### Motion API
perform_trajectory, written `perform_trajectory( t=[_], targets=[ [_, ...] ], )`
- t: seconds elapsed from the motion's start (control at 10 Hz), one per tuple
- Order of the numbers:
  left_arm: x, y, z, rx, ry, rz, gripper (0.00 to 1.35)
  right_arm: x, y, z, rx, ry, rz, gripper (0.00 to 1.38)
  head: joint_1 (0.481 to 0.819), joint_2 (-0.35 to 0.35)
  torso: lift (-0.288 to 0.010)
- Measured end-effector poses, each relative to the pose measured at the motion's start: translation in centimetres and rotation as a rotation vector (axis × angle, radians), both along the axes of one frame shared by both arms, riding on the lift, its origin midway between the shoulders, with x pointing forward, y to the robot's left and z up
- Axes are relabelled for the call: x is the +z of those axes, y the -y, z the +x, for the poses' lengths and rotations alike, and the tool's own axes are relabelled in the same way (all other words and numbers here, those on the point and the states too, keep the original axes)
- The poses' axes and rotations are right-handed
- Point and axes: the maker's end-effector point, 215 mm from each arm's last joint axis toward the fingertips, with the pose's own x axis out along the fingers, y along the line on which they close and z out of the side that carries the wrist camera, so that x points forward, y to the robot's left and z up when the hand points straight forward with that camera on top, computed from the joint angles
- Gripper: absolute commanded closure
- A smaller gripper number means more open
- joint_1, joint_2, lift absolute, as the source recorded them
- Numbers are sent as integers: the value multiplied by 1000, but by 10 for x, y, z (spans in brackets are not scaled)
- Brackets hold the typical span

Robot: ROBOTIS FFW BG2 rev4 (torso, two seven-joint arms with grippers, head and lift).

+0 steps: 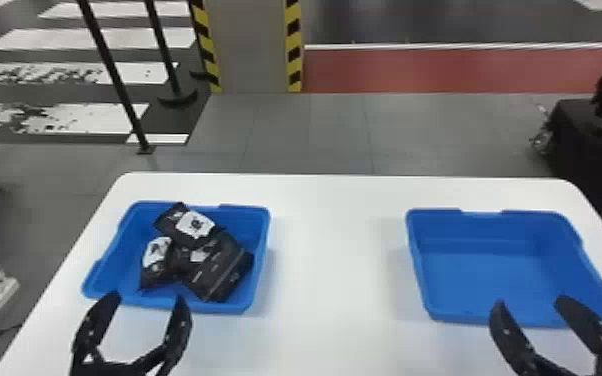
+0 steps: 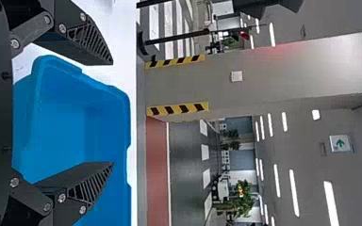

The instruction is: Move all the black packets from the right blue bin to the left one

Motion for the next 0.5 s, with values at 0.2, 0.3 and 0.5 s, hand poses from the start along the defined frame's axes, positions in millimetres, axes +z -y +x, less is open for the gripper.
perform_trajectory(
  t=[0.2, 0.3, 0.5],
  targets=[
    [5, -1, 2, 8, 14, 8, 205, -1, 2, 0, -1, -2, -13, 289, 695, 63, -110],
    [6, -2, 2, 10, 17, 11, 205, -2, 3, 0, -2, -3, -13, 289, 695, 64, -110],
    [6, -2, 2, 11, 18, 14, 205, -2, 3, 1, -1, -3, -15, 291, 695, 64, -110]
  ],
)
